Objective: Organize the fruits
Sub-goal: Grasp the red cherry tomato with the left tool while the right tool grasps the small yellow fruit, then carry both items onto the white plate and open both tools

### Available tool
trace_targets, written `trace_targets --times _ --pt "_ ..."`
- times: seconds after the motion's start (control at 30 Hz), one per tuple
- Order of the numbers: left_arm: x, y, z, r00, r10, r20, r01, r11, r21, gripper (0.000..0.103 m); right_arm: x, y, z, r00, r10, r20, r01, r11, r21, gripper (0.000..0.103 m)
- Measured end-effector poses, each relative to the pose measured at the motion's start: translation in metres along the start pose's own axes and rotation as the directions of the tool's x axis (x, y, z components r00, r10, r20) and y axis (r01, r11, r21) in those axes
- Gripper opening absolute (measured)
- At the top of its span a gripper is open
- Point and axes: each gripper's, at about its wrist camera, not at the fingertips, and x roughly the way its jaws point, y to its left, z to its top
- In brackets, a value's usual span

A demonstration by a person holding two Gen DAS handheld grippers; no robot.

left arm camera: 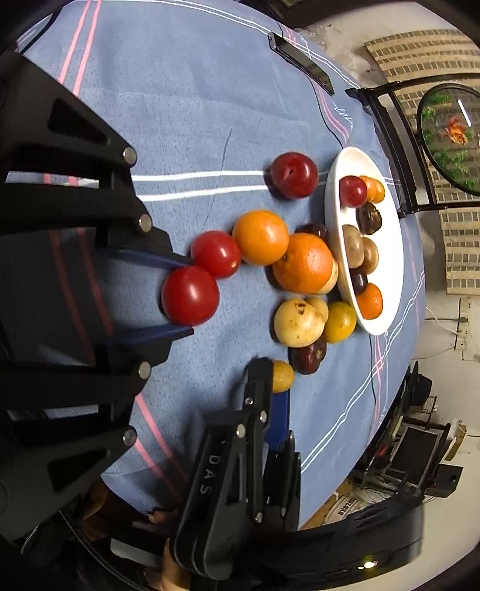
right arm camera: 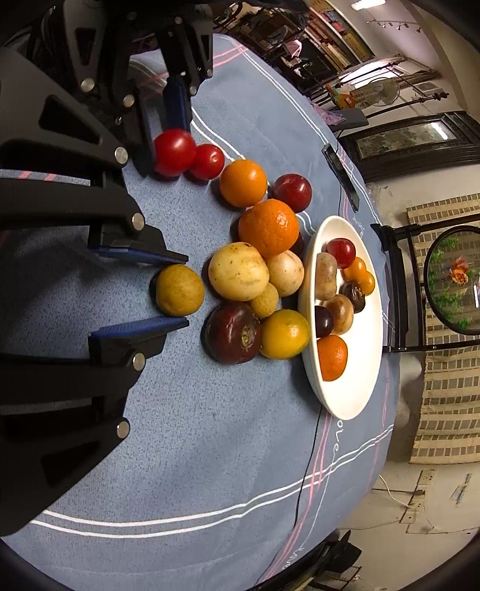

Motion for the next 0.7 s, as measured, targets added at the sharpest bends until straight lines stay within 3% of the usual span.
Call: trace_targets --times 0.43,0.7 --pt "0.007 -0.005 0.003 1.000 -0.015 -0.008 0.015 1.000 -0.006 0.033 0.007 0.005 0.003 0.999 -0.038 -0.033 0.037 0.999 -0.017 0.029" --pt "0.006 -0.006 0.005 1.000 -0.011 0.002 0.011 1.000 -0.013 0.030 0.004 0.005 0.001 0.998 -0.059 -0.009 0.059 0.998 -0.018 0.028"
